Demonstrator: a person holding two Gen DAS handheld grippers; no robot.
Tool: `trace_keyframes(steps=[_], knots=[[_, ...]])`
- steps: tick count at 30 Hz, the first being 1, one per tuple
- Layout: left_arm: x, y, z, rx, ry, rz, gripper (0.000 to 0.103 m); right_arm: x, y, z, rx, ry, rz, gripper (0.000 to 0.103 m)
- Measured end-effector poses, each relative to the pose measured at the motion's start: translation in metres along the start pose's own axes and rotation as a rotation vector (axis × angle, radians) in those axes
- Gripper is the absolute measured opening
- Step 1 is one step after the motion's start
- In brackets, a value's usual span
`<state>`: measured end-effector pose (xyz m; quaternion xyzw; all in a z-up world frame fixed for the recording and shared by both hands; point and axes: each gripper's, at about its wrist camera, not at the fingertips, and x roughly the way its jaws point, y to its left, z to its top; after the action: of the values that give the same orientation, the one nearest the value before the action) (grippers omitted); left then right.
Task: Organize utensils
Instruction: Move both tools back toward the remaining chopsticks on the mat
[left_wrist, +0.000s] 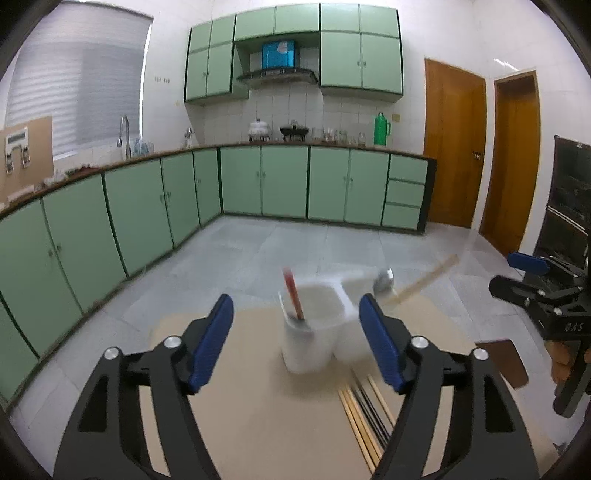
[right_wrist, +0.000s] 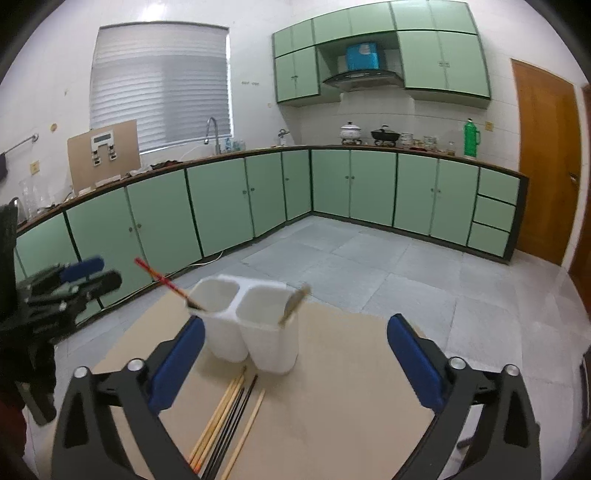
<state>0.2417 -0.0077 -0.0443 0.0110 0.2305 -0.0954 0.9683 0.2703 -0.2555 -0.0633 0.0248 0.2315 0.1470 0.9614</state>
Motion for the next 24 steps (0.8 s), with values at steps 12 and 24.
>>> trace_keyframes(steps=[12, 24], knots=[[0.002, -0.013, -0.102, -0.011, 0.227, -0.015, 0.076, -0.014, 0.022, -0.093, 0.059, 0.141, -0.020, 0.097], [0.010, -0.020, -0.176, 0.012, 0.404, 0.008, 0.077, -0.012, 0.050, -0.174, 0.030, 0.323, -0.046, 0.097]])
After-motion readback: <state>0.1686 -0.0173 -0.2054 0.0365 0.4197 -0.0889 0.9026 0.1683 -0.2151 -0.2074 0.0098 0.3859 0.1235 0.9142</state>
